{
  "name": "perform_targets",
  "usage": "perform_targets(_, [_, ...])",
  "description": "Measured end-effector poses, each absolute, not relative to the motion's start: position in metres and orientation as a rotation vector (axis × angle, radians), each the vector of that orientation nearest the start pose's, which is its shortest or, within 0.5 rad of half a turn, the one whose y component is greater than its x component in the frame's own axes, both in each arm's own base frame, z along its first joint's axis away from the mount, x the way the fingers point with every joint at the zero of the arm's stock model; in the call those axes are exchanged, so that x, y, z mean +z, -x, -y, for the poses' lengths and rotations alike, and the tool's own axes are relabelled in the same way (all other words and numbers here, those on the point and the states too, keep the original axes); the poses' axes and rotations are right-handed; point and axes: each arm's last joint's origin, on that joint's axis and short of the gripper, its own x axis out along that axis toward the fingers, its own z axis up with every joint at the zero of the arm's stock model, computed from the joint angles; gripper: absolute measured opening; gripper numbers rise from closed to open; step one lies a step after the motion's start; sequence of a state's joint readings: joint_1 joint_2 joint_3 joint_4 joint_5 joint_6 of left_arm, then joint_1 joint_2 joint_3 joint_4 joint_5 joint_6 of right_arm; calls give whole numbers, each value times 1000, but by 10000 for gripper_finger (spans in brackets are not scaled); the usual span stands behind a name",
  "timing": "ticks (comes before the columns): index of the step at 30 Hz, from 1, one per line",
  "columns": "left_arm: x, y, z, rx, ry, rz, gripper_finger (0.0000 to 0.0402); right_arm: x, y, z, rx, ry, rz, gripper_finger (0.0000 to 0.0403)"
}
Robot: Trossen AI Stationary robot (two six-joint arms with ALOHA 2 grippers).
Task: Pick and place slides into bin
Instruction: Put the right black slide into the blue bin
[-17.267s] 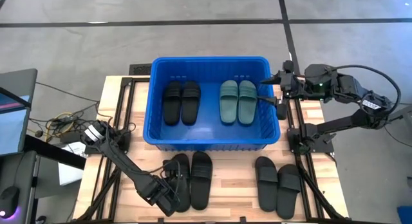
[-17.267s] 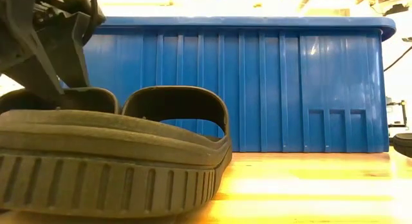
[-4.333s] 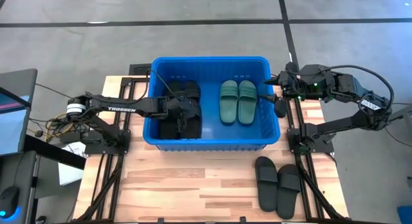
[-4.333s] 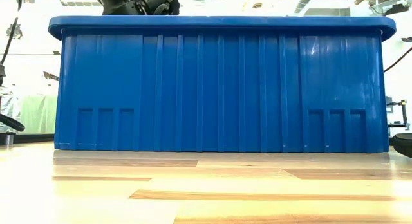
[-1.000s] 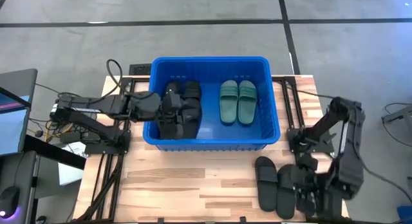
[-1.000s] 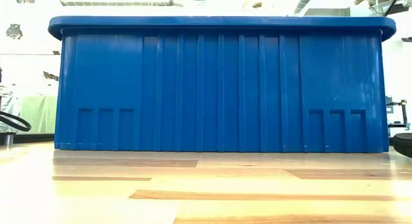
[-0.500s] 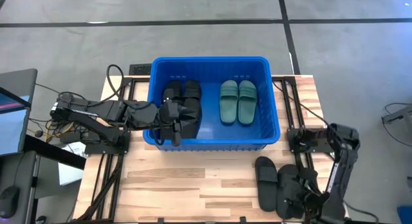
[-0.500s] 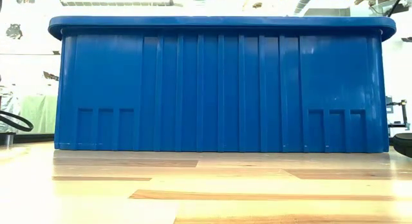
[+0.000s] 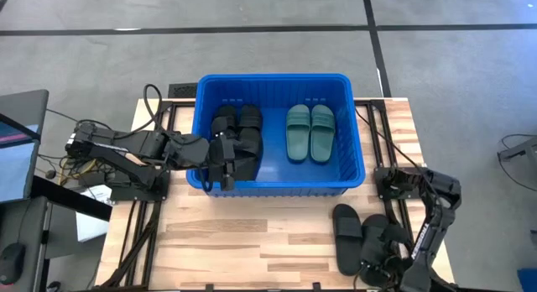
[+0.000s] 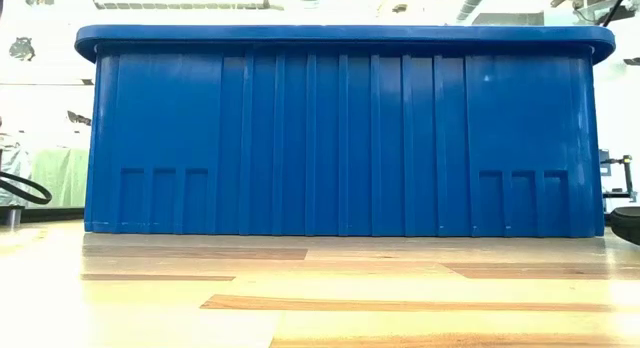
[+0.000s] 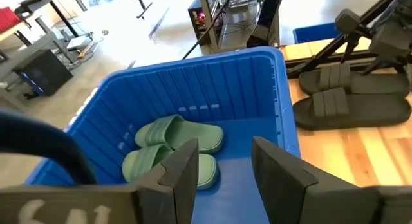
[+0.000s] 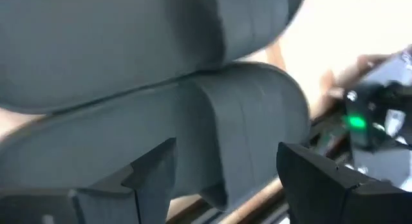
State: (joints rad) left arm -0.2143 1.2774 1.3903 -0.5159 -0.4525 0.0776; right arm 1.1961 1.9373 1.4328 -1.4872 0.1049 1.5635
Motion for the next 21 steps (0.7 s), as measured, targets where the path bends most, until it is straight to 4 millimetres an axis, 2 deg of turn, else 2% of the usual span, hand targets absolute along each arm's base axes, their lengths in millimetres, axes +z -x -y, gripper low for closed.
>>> perform_targets(7, [407,-264,41,221,-256,-399,133,174,-122,-292,-623,41,-1568,249])
perform_targets(15, [407,-264,39,230,-254,-401,133,164,-126,-273,-741,85,-1603,246])
perform_targets(18, [407,-264,39,231,-248,-400,133,159,-128,-270,-733,90,-1615,227])
perform_targets(21, [406,-264,39,233,-244,-400,133,158,-127,-269,-732,91,-1622,185])
